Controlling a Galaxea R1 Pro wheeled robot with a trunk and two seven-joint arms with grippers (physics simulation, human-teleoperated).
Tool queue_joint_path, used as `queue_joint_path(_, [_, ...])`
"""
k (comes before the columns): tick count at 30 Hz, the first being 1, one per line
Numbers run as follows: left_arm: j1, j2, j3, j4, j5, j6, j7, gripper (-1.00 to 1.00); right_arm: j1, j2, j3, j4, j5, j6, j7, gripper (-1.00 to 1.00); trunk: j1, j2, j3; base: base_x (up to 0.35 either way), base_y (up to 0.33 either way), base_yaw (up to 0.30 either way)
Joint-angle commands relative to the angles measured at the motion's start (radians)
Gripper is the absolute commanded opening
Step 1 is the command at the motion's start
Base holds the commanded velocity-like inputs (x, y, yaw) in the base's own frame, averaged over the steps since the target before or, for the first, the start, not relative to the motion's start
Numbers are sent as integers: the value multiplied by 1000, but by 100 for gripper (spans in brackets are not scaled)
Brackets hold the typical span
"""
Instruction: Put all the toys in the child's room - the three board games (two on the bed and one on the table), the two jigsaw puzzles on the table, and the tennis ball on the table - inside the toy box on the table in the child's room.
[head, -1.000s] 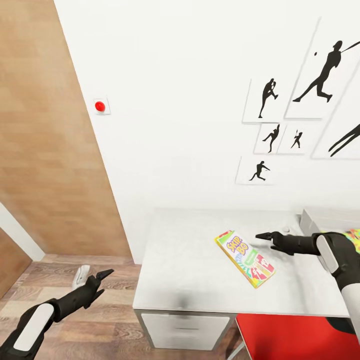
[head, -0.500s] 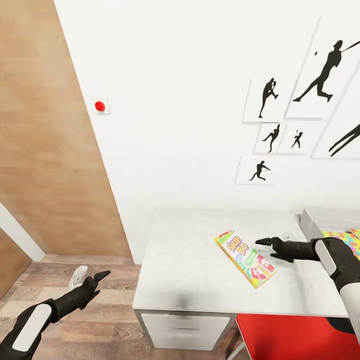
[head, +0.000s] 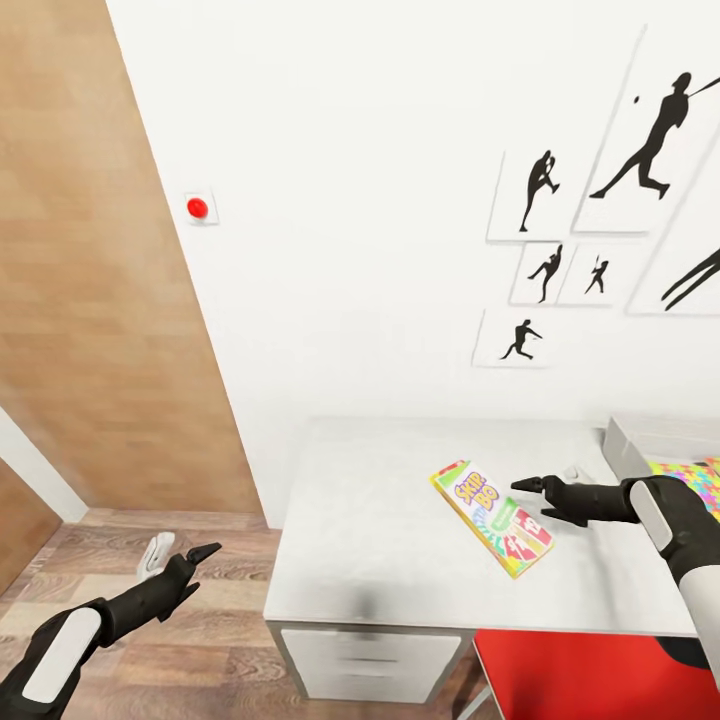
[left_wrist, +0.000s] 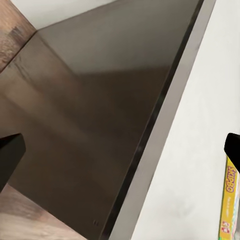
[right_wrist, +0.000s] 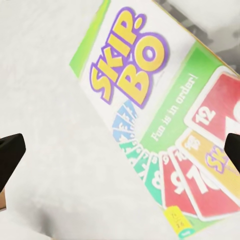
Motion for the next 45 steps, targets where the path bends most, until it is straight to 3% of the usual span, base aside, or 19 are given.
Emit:
queue_joint_path(1, [-1, 0, 3, 0, 1, 7, -2, 100, -1, 0, -3, 0, 7, 5, 7, 100, 4, -9, -5, 0, 0, 0])
queue_joint_path(15, [-1, 0, 5, -1, 1, 3, -12, 100, 0, 2, -8, 8, 7, 5, 5, 100, 12, -23, -11, 0, 0, 0])
queue_joint_path(36, [-1, 0, 4, -1, 1, 3, -12, 100, 0, 4, -6, 107, 3, 1, 5, 100, 12, -23, -11, 0, 0, 0])
queue_joint_path(45, [-1, -1, 3, -1, 2, 4, -11, 100, -1, 4, -6, 98, 4, -87, 6, 100, 46, -86, -39, 0, 0, 0])
